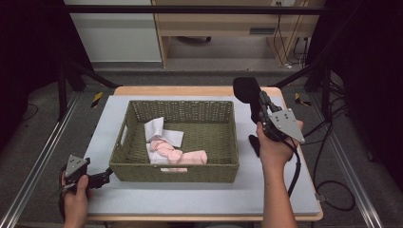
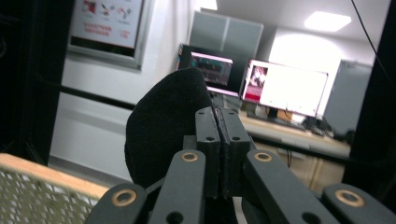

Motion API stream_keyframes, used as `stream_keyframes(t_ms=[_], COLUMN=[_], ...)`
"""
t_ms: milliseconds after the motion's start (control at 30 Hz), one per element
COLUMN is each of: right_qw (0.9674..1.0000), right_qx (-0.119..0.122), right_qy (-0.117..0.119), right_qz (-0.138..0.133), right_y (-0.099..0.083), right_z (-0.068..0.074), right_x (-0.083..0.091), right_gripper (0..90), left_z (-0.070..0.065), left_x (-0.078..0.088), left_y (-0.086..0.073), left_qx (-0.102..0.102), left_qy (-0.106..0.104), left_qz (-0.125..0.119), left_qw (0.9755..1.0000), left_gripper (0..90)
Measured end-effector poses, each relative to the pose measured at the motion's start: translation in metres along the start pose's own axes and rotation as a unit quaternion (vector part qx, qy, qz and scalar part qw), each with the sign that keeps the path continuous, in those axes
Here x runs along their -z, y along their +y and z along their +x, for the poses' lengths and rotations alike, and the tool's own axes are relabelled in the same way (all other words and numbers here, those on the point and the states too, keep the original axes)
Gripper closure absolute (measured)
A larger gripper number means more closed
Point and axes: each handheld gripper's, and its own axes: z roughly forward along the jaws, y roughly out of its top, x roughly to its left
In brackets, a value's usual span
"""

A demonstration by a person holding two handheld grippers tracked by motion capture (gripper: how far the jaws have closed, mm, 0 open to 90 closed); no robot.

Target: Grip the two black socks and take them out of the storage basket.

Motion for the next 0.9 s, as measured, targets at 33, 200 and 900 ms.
stream_keyframes(t_ms=[33,200,900], right_qw=[1.0,0.9976,0.9629], right_qx=[-0.003,-0.039,-0.162], right_qy=[-0.004,-0.025,-0.012], right_qz=[0.007,0.051,0.216], right_y=[-0.005,-0.041,-0.118], right_z=[-0.003,-0.014,-0.028], right_x=[0.002,0.009,0.045], right_gripper=[88.5,88.5,45.4], left_z=[0.0,0.001,0.003], left_x=[0.0,0.001,0.001], left_y=[0.0,0.0,0.0], left_qx=[0.0,0.009,0.012], left_qy=[0.0,0.001,-0.001], left_qz=[0.0,-0.003,-0.006], left_qw=[1.0,1.0,0.9999], left_gripper=[0.3,0.1,0.0])
